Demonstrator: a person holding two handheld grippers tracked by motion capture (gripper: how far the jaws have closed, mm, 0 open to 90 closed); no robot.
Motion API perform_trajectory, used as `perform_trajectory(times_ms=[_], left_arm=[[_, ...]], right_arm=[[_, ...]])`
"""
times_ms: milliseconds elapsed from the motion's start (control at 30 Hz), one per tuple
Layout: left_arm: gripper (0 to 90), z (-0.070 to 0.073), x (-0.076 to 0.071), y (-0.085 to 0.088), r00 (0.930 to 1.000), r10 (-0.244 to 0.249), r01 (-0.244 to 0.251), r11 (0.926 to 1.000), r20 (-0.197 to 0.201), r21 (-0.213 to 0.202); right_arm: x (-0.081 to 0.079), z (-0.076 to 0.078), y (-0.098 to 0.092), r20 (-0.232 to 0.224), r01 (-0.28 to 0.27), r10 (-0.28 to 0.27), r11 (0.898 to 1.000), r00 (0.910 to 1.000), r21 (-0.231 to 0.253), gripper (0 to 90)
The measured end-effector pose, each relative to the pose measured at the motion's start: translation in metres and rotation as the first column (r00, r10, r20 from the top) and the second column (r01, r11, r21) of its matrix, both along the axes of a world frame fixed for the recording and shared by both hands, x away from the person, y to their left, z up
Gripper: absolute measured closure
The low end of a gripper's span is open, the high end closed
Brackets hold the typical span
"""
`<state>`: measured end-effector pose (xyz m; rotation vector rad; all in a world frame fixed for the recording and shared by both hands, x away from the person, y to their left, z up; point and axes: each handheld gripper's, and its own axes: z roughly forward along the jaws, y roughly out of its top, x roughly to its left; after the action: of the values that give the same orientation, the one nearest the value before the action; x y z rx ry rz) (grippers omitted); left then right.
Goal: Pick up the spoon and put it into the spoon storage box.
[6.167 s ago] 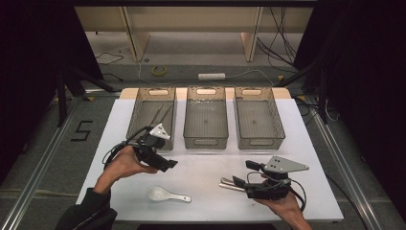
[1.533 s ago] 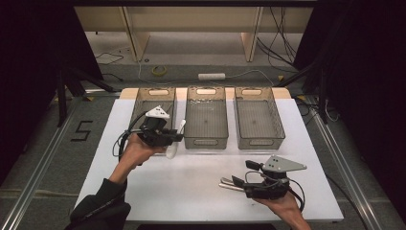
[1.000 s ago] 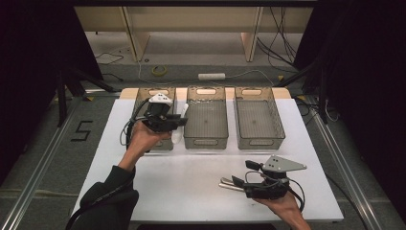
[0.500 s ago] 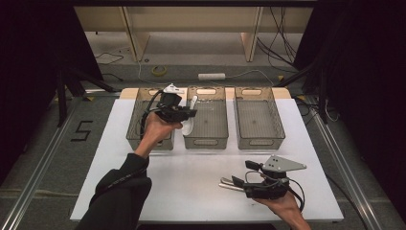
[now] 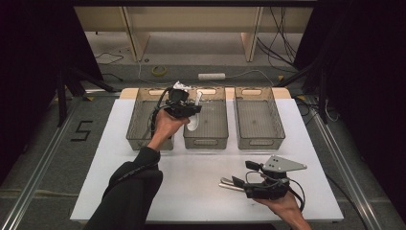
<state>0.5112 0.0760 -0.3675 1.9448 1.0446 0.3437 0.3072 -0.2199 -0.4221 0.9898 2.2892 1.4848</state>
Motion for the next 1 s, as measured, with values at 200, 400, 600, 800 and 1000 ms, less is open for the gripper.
perform_trajectory(times_ms=[200,400,600,800,1000], left_arm=[[73.6,-0.006,0.004,-0.002,0.9998,0.021,-0.022,0.9997,-0.006,-0.011],[73.6,-0.014,0.006,-0.004,0.9995,0.025,-0.025,0.9997,-0.019,-0.003],[73.6,-0.022,0.006,-0.007,0.9992,0.03,-0.03,0.9995,-0.027,-0.007],[73.5,-0.028,0.007,-0.007,0.9986,0.033,-0.033,0.9994,-0.042,-0.008],[73.5,-0.031,0.008,-0.01,0.998,0.021,-0.021,0.9998,-0.06,0.008]], right_arm=[[0.0,0.0,0.001,-0.002,-0.004,0.004,1.0,1.0,-0.003,25.7],[0.0,-0.001,0.001,-0.005,-0.004,0.004,1.0,1.0,-0.003,25.7],[0.0,0.0,0.001,-0.004,-0.005,0.005,1.0,1.0,-0.002,25.7],[0.0,-0.001,0.001,-0.004,-0.007,0.007,1.0,1.0,-0.002,25.7],[0.0,-0.001,0.001,-0.004,-0.011,0.011,1.0,0.9999,-0.002,25.7]])
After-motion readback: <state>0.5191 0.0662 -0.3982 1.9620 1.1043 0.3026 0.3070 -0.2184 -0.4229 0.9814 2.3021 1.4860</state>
